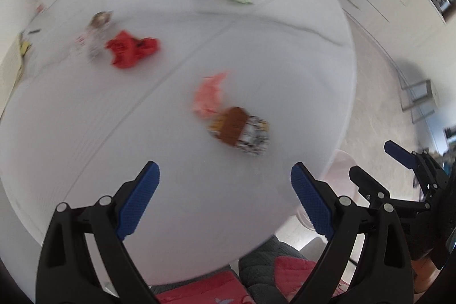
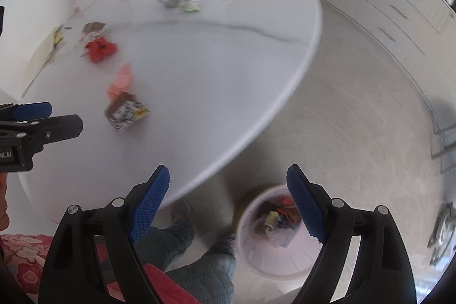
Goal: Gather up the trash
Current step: 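Move both tools back over the table toward the snack box and pink paper, then grasp the brown snack box with the right tool while the left tool grasps the pink paper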
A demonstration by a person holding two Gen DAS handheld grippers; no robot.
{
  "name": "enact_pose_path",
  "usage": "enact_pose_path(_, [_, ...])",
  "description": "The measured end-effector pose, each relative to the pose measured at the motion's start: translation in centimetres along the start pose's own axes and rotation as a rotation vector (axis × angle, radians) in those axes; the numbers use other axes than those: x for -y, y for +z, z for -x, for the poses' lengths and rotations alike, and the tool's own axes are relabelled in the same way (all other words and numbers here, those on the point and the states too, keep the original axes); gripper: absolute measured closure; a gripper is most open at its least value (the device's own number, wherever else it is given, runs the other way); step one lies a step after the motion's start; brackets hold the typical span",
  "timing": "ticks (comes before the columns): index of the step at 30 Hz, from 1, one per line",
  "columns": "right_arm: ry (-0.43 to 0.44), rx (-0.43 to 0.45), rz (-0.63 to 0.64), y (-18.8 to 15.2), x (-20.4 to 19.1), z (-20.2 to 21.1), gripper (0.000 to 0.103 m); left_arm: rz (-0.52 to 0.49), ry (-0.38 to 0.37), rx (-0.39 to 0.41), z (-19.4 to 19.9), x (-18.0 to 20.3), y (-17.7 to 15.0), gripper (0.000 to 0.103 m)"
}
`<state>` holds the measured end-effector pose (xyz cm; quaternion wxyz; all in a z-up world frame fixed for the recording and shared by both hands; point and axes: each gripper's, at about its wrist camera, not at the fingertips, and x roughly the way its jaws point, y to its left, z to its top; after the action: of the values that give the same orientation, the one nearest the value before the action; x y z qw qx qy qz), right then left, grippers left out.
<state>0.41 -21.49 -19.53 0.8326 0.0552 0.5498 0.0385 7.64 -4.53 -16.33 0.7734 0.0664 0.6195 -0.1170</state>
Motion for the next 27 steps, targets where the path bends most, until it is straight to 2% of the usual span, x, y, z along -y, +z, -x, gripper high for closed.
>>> enact_pose_path(8, [0.103,-0.02,0.103,2.9,-5.5,-2.9,0.019,0.117,0.019,-0.013,-0.3,-7.7,0.5,0.014])
enact_pose_path(17, [0.134,-0.042,0.313,4.5,-10.3,-6.1,0.02,0.16,0.024,-0.027,-1.3,-10.7,0.1,0.014])
enact_pose_path(19, [0.151,-0.058,0.351,4.6,-10.7,-6.7,0.026,0.159,0.026,-0.03,-1.5,-10.9,0.0,0.014])
enact_pose_path(24, [0.139,-0.08,0.395,5.0,-11.0,-8.0,0.036,0.157,0.025,-0.041,-1.8,-11.0,-0.1,0.014])
enact_pose_path(27, [0.156,-0.092,0.385,5.4,-10.7,-8.5,0.048,0.147,0.024,-0.044,-1.8,-10.6,-0.2,0.014])
